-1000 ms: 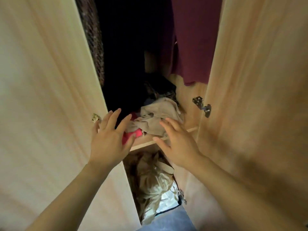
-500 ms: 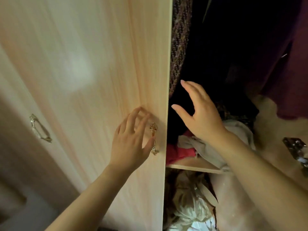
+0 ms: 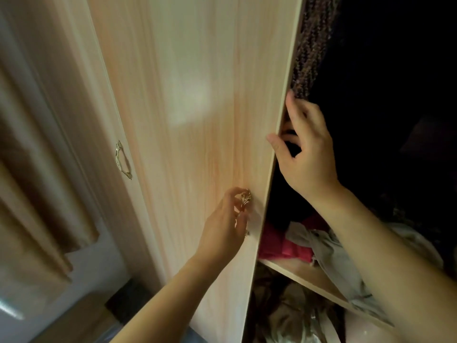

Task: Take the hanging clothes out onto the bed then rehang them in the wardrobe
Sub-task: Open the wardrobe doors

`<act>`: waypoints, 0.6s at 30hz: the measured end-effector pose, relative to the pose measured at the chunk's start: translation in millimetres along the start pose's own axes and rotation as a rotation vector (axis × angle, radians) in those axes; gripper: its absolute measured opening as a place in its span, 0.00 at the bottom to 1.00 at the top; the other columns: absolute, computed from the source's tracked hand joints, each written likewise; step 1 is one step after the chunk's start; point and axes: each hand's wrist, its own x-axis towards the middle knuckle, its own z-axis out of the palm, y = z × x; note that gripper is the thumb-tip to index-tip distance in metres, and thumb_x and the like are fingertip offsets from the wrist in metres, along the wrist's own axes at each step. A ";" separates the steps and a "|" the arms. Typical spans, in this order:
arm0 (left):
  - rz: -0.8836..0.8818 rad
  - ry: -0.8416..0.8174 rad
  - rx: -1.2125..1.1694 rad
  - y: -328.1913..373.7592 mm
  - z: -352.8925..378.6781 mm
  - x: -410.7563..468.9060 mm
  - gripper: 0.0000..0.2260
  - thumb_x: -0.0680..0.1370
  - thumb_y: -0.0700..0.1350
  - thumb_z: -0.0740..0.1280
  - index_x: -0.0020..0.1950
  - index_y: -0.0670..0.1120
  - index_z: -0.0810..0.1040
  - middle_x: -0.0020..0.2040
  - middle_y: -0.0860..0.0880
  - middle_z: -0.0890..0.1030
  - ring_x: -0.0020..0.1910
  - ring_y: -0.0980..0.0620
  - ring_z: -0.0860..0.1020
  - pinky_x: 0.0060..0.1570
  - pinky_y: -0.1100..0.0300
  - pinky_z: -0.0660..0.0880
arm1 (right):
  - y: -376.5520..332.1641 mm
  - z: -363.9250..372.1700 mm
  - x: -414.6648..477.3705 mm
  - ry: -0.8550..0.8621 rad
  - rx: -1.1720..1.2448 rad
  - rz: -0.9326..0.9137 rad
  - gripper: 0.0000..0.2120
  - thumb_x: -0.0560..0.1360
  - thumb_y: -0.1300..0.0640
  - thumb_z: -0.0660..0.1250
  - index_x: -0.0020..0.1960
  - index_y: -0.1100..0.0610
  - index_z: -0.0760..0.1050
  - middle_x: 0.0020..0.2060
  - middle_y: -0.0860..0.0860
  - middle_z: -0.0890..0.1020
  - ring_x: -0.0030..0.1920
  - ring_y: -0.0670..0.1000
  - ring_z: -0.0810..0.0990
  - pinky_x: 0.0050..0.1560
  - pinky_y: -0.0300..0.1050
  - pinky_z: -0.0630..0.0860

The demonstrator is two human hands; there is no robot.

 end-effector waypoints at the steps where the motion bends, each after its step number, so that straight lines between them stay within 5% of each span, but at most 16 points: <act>1: -0.025 -0.004 -0.030 1.2 0.9 -0.8 0.18 0.78 0.40 0.62 0.66 0.50 0.64 0.50 0.56 0.73 0.40 0.62 0.76 0.44 0.62 0.76 | 0.1 0.1 0.2 -0.003 0.005 -0.008 0.28 0.75 0.62 0.66 0.71 0.67 0.60 0.61 0.61 0.70 0.55 0.55 0.76 0.52 0.38 0.77; 7: -0.059 -0.018 -0.074 2.4 -6.2 -12.1 0.16 0.79 0.40 0.60 0.66 0.50 0.64 0.52 0.54 0.73 0.43 0.59 0.76 0.43 0.67 0.75 | -12.8 1.0 -4.1 0.010 0.029 -0.021 0.28 0.75 0.60 0.65 0.71 0.66 0.60 0.59 0.60 0.71 0.53 0.55 0.77 0.50 0.37 0.77; 14: -0.033 -0.035 -0.007 -11.4 -44.3 -53.4 0.17 0.80 0.44 0.61 0.67 0.54 0.63 0.50 0.62 0.71 0.45 0.72 0.71 0.43 0.80 0.68 | -69.5 10.9 -23.4 0.072 0.056 -0.048 0.27 0.76 0.60 0.65 0.71 0.67 0.61 0.58 0.52 0.67 0.54 0.55 0.76 0.51 0.47 0.79; 18: -0.037 -0.071 -0.016 -15.1 -82.5 -79.5 0.17 0.80 0.44 0.61 0.68 0.54 0.64 0.53 0.60 0.71 0.48 0.66 0.72 0.45 0.78 0.67 | -117.6 19.0 -32.0 0.079 0.065 -0.036 0.27 0.76 0.60 0.65 0.71 0.66 0.61 0.57 0.51 0.68 0.56 0.50 0.74 0.51 0.46 0.79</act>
